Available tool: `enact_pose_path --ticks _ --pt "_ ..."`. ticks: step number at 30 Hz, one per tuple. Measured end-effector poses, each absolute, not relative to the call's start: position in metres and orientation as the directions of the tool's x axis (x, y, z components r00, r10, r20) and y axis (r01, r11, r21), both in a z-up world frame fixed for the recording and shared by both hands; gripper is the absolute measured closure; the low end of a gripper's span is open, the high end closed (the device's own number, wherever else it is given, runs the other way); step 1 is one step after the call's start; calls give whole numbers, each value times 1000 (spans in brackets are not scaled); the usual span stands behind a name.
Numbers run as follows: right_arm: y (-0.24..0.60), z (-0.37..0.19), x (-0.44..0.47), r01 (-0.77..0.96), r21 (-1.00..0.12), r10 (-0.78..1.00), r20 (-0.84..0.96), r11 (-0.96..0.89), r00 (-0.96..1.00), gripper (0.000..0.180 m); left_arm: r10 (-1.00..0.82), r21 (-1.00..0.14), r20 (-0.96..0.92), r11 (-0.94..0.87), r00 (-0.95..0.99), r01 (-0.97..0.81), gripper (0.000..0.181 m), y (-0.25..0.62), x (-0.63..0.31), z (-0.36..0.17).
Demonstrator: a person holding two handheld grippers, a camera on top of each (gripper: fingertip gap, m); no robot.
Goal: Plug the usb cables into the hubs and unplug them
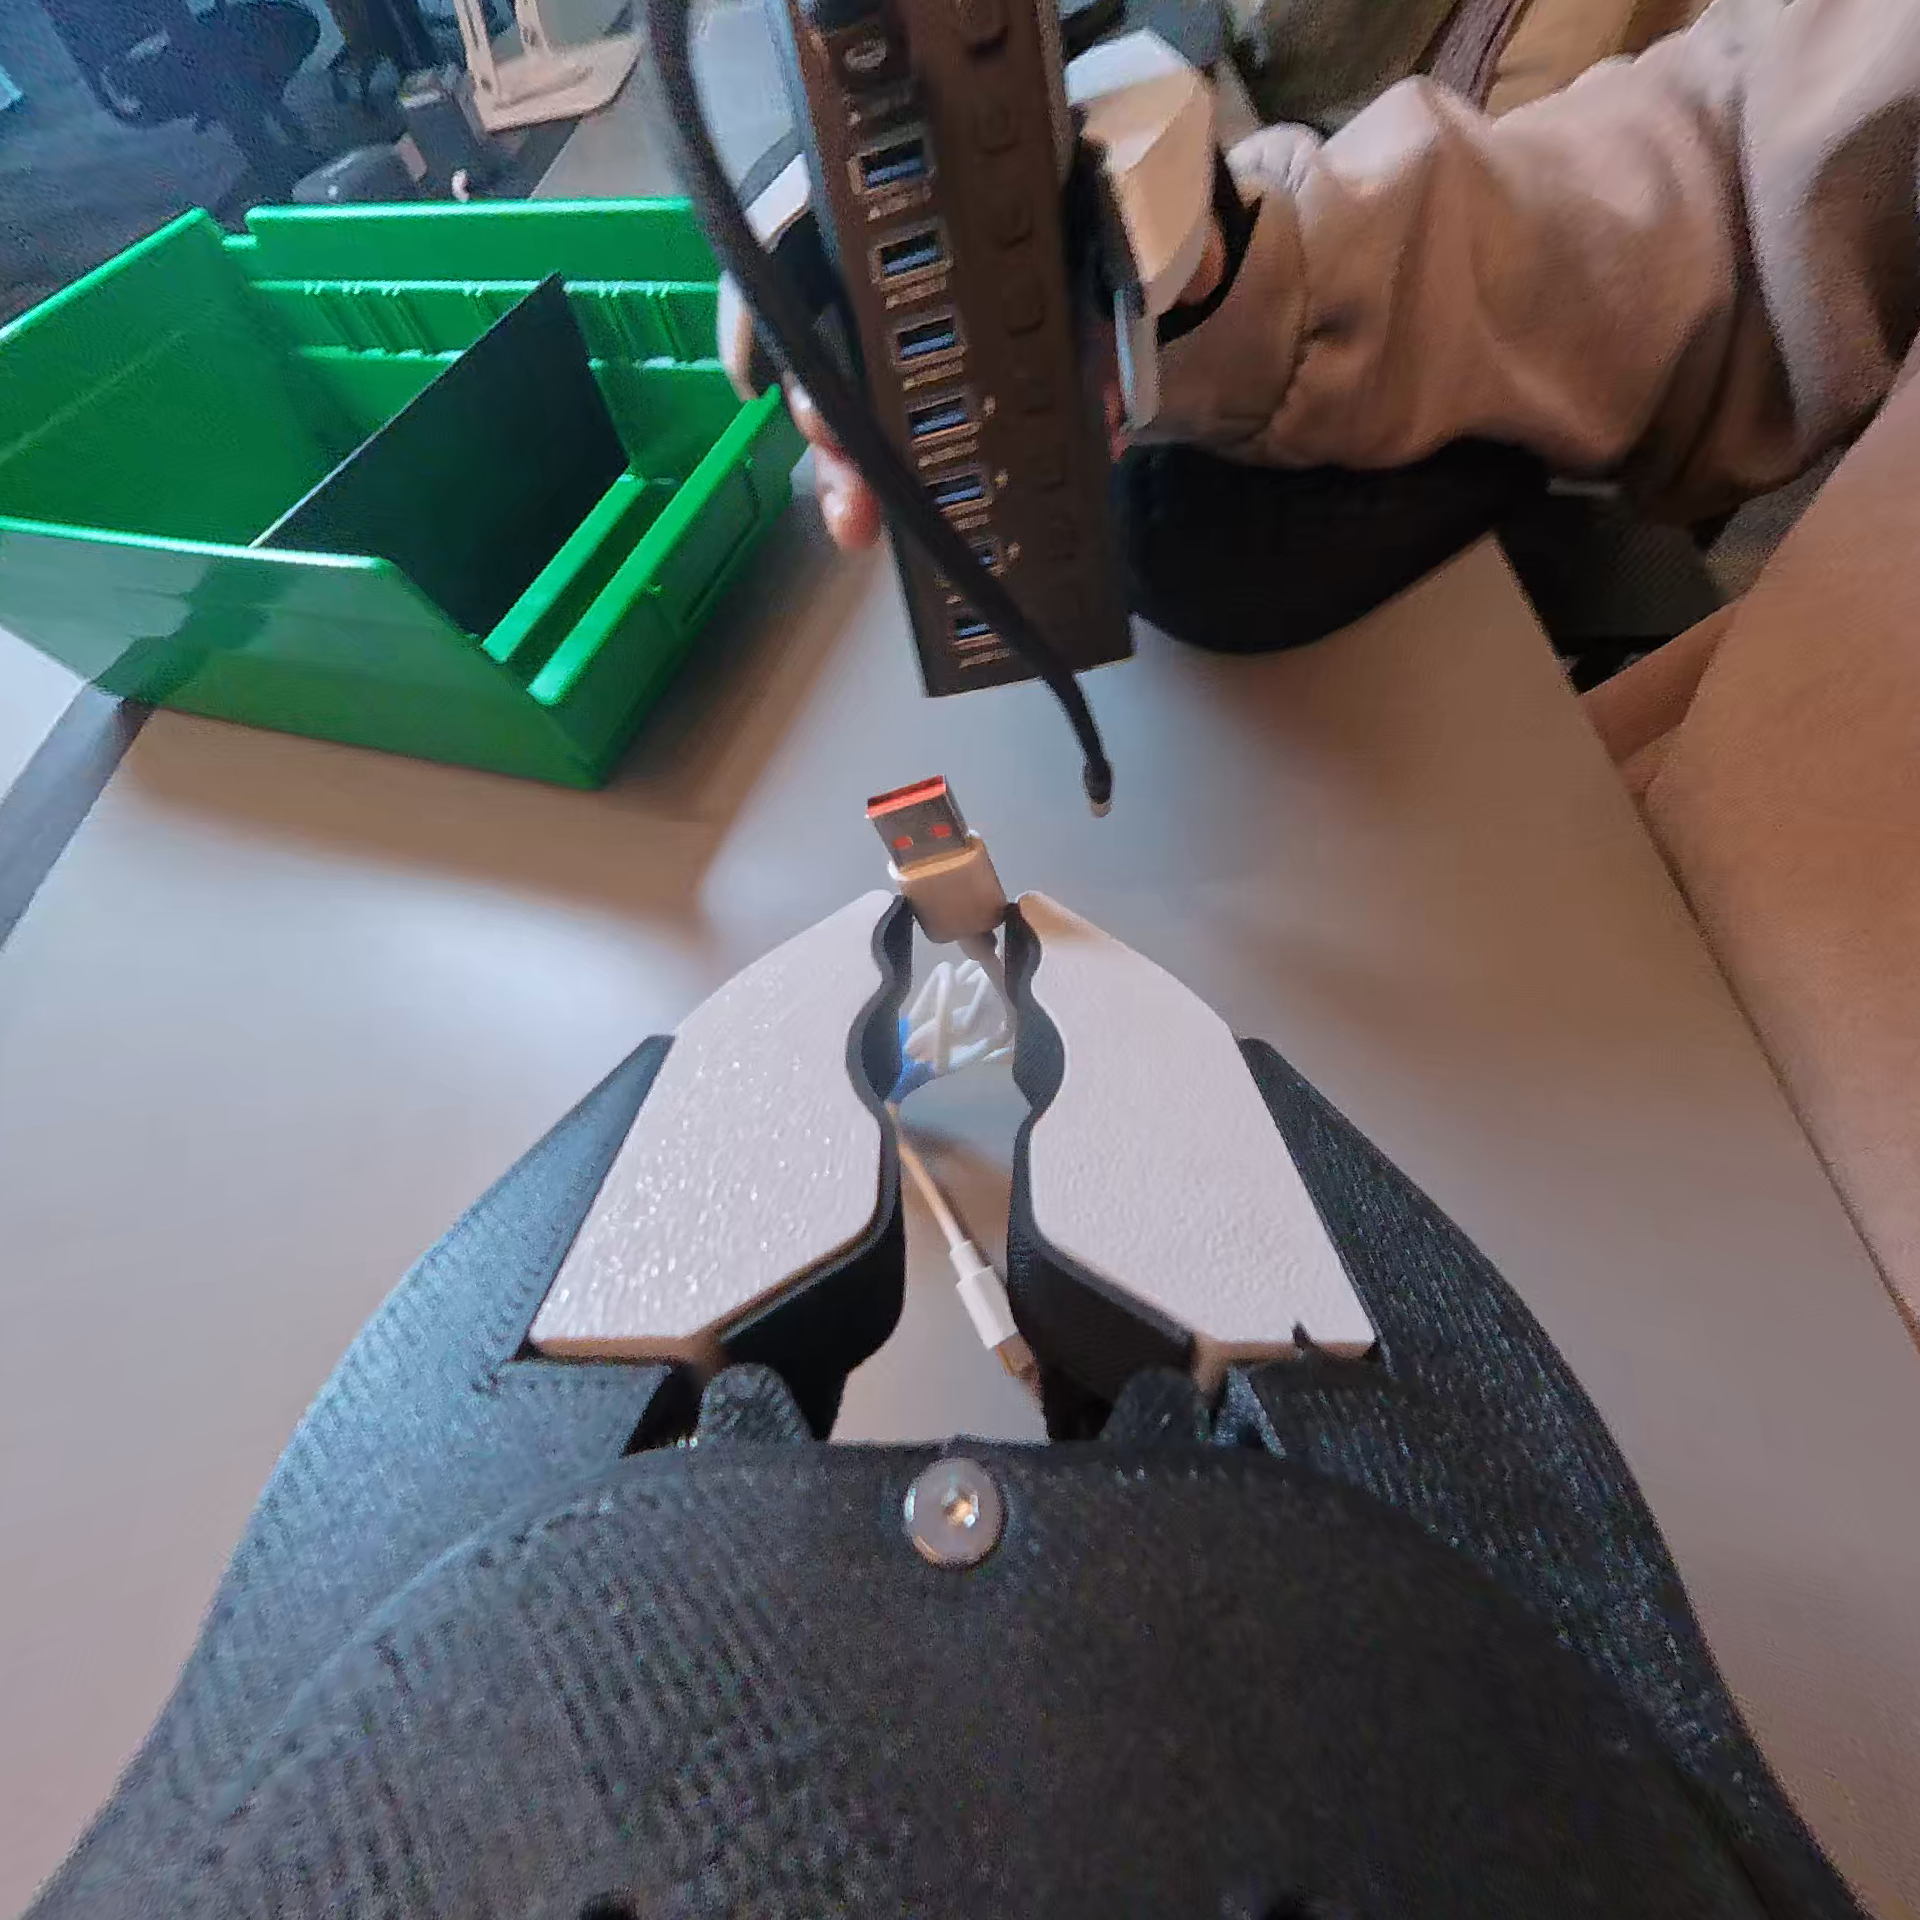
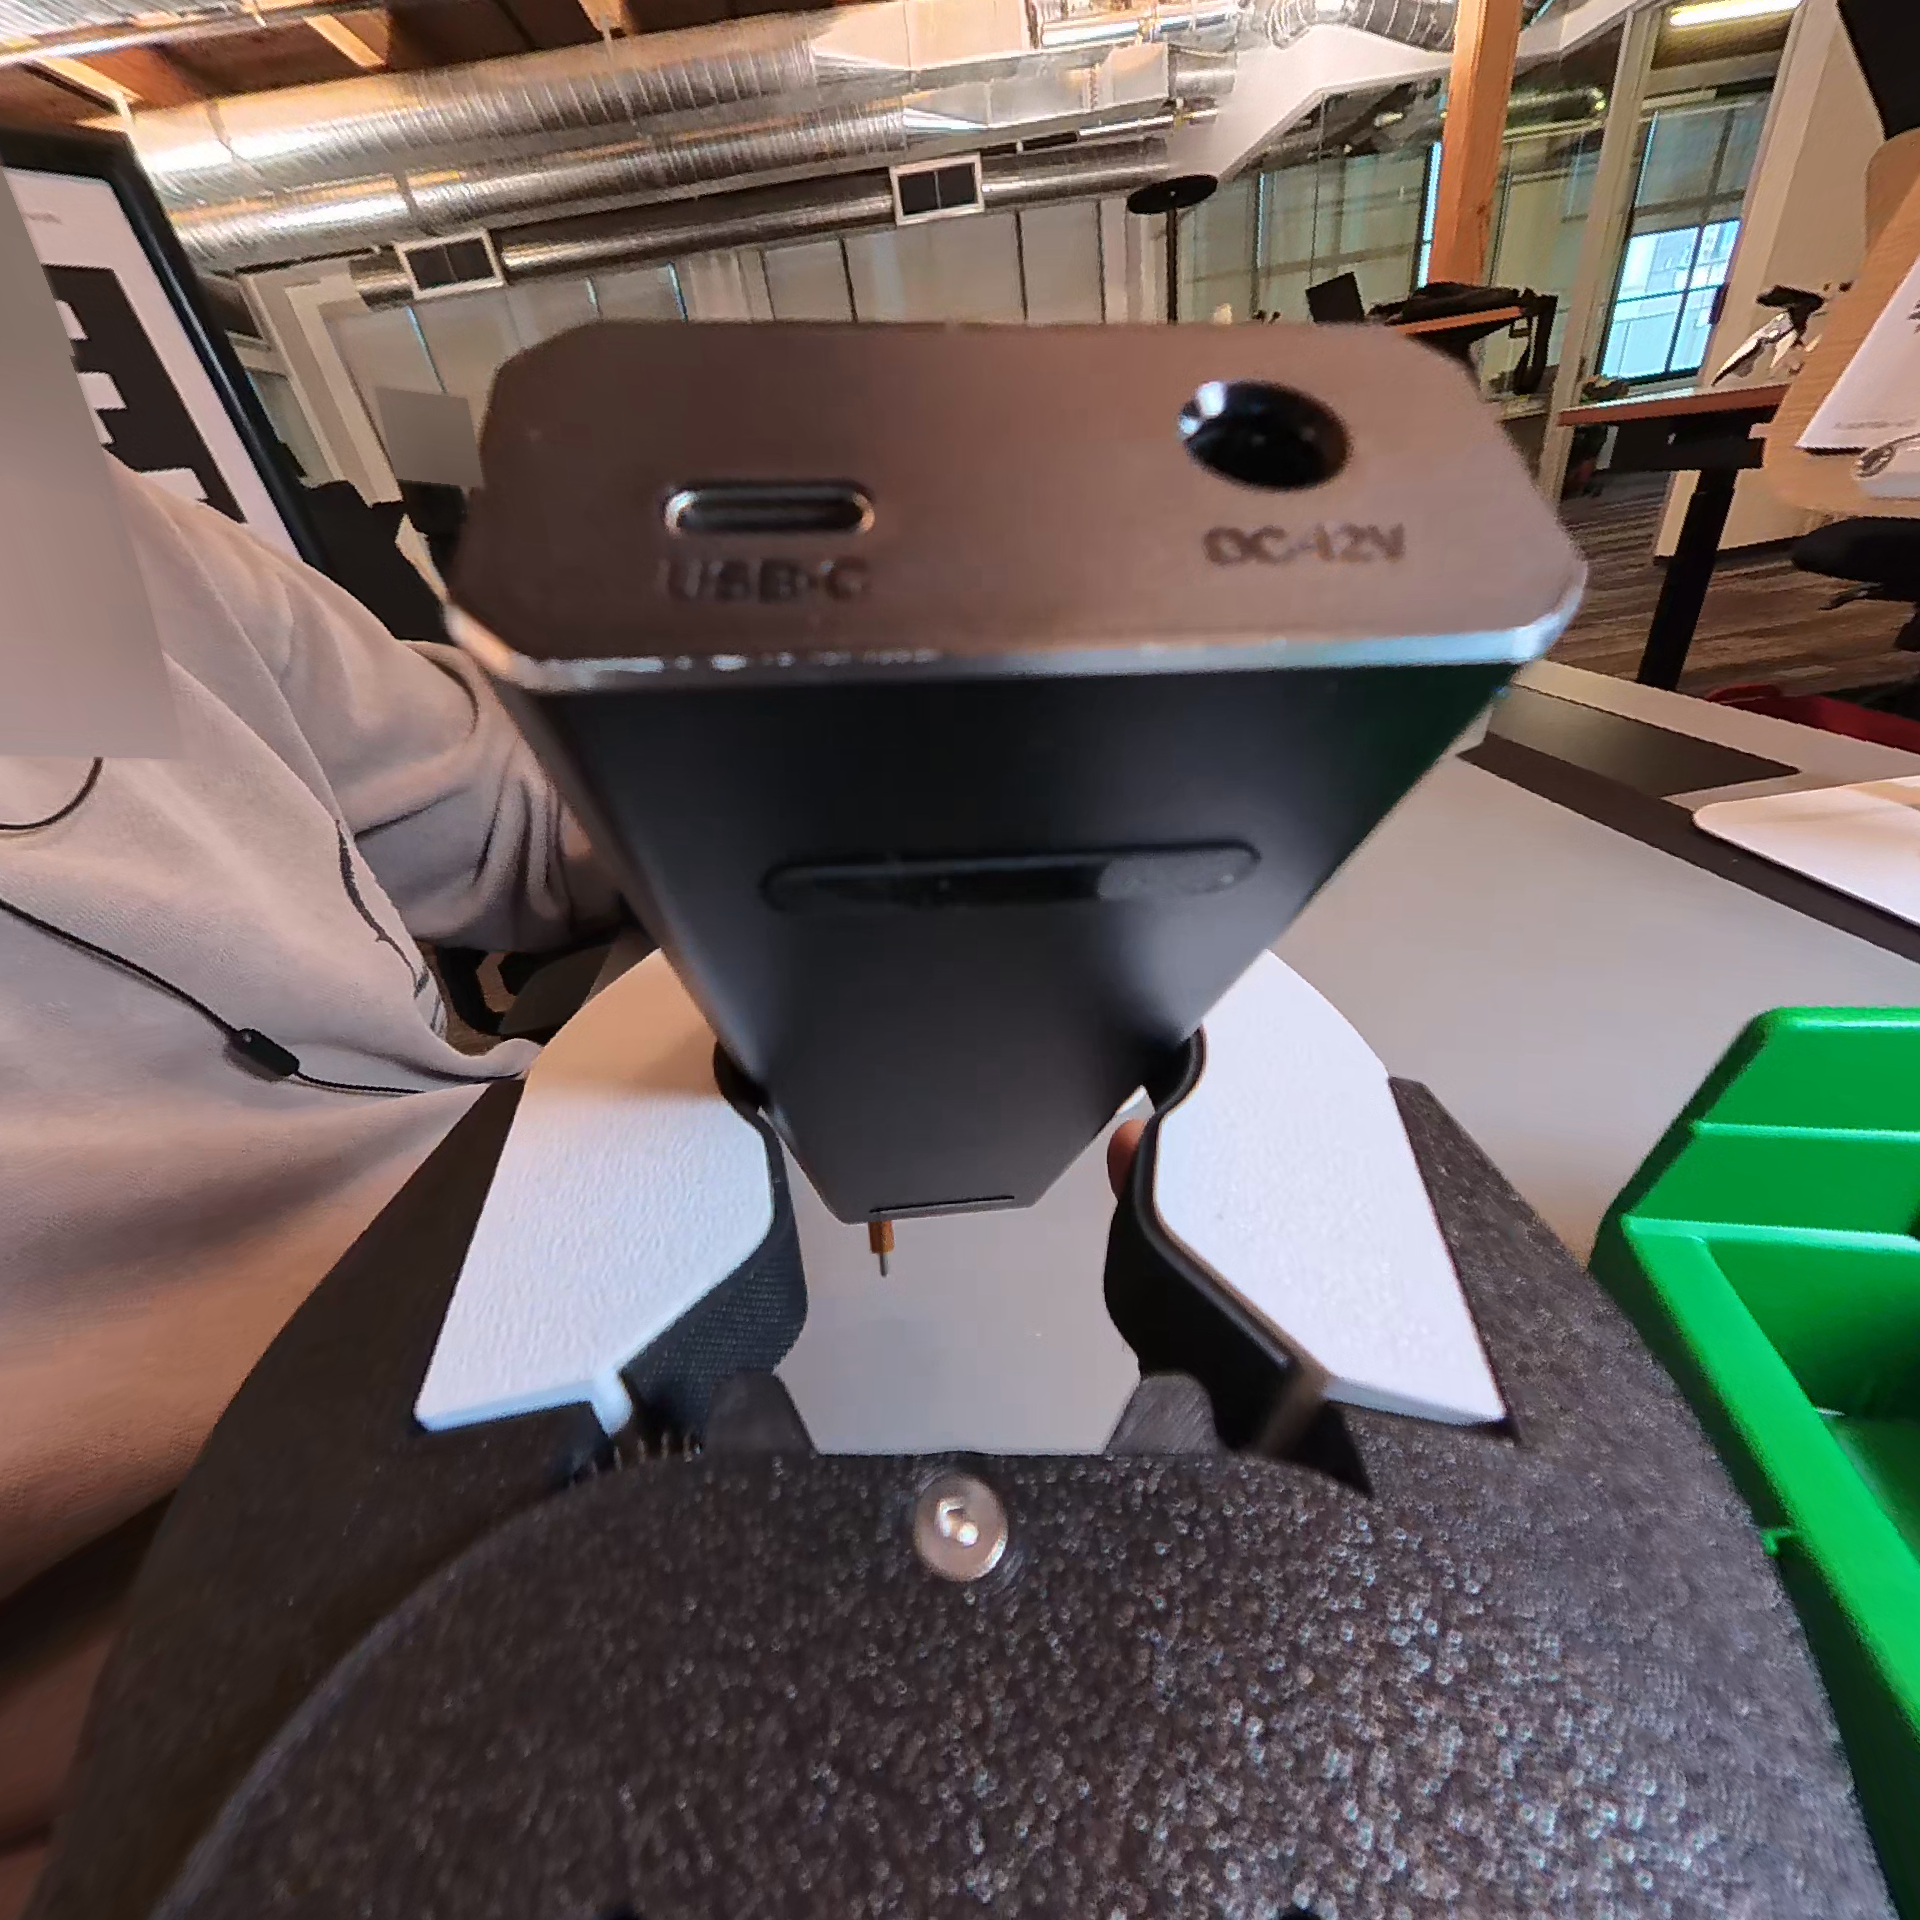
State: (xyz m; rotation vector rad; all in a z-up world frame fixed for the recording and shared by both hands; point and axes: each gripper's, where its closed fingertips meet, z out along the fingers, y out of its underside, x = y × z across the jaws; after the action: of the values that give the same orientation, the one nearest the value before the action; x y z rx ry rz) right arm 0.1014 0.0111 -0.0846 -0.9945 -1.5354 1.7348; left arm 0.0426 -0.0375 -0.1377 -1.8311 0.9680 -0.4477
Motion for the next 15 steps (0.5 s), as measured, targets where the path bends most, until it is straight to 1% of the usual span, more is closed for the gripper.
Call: enact_pose_path --ticks 3,7,11,14,15 --pt "5 -87 103 58 -989 814 -143 -134 -563 108 -751 -838 -150 -248 643 -485 164 -31 24 -129" --pt "-7 -97 101 103 -991 798 -127 -82 -589 108 -769 -743 -113 -356 630 -567 164 -25 14 -120" --pt "-22 -115 97 180 -982 797 -68 52 -600 108 -868 -585 -33 -385 496 -714 164 -28 38 -130" --pt "-30 -124 94 218 -967 795 -30 130 -606 108 -920 -414 124 -389 372 -823 164 -45 54 -152" --pt "-32 -127 95 227 -962 791 -21 151 -611 108 -927 -373 152 -376 344 -848 164 -47 56 -162"
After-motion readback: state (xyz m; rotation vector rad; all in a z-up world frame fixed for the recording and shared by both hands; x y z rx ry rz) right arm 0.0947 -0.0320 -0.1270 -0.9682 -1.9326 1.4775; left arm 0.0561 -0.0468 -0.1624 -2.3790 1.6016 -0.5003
